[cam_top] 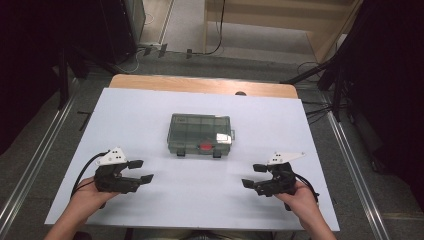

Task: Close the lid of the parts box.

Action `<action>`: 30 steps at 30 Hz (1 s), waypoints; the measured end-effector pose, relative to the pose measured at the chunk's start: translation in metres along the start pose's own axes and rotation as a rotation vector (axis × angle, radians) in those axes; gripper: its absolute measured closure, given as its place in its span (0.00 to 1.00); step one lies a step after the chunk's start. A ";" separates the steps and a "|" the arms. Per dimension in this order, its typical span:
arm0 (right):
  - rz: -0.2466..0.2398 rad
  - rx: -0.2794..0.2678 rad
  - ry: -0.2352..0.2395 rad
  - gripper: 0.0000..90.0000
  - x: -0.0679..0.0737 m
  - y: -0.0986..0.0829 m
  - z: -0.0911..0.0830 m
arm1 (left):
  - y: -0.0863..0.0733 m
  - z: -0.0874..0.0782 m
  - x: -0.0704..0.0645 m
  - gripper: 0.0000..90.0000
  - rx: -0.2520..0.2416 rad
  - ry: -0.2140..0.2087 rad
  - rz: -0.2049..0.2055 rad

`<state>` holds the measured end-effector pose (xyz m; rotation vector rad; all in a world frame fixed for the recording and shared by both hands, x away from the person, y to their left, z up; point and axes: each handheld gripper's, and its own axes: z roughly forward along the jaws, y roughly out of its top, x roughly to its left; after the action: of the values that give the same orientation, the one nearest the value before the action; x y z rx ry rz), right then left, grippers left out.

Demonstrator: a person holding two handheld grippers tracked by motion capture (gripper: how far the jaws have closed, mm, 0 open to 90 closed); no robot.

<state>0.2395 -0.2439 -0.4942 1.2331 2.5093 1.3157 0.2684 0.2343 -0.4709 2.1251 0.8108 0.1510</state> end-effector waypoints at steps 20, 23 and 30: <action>0.020 -0.005 -0.011 0.27 -0.012 -0.004 -0.002 | -0.001 0.005 0.011 0.36 0.012 -0.006 -0.010; 0.019 -0.002 -0.010 0.27 -0.012 -0.003 0.000 | -0.001 0.008 0.009 0.36 0.024 -0.010 0.000; 0.015 0.005 -0.007 0.27 -0.011 -0.003 0.001 | -0.001 0.008 0.009 0.36 0.032 -0.004 0.005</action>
<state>0.2453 -0.2517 -0.5003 1.2576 2.5052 1.3065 0.2779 0.2349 -0.4789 2.1569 0.8105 0.1370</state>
